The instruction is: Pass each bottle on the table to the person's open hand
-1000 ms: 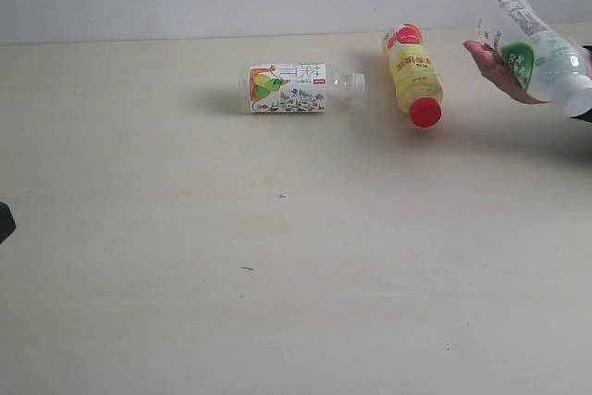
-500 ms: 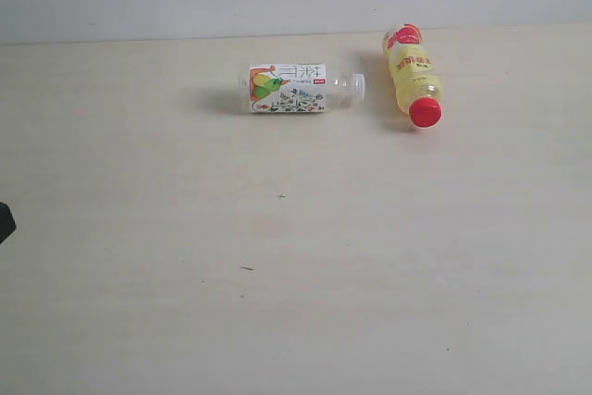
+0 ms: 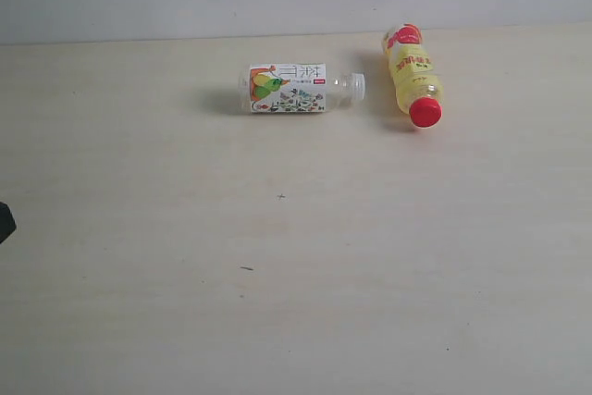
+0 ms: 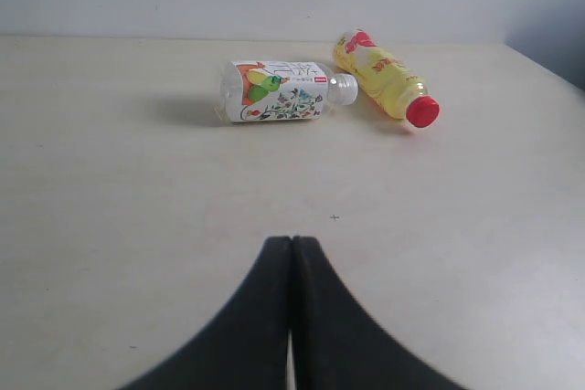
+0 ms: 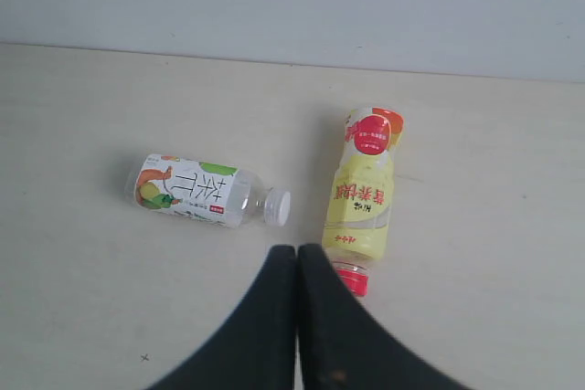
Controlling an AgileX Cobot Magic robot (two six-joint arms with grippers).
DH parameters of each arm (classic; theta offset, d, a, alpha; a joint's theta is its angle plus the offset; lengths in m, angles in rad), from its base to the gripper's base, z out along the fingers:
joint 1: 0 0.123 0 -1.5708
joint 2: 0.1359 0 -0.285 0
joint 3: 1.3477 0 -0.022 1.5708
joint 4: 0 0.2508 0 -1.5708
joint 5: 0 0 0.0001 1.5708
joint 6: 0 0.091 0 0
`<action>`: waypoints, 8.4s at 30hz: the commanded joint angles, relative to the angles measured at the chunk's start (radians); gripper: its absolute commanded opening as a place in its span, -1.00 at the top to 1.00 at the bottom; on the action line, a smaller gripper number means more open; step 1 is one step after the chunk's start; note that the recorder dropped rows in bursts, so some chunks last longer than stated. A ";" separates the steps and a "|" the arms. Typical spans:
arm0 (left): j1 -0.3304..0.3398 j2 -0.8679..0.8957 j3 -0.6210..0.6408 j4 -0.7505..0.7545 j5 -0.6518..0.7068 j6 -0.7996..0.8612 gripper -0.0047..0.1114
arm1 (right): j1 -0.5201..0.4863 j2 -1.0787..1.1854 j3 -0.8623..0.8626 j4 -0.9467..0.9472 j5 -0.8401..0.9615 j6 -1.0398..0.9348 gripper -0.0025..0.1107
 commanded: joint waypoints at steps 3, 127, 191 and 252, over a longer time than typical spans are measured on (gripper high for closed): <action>0.000 -0.006 0.005 -0.008 -0.007 -0.002 0.92 | -0.004 -0.009 0.004 -0.003 -0.004 -0.006 0.96; 0.000 -0.006 0.005 -0.008 -0.007 -0.002 0.92 | 0.085 0.527 -0.436 -0.186 -0.004 0.129 0.96; 0.000 -0.006 0.005 -0.008 -0.007 -0.002 0.92 | 0.077 0.119 0.612 -0.375 -0.291 0.197 0.88; 0.000 -0.006 0.005 -0.008 -0.007 -0.002 0.92 | 0.077 -0.260 0.612 -0.157 -0.291 0.043 -0.52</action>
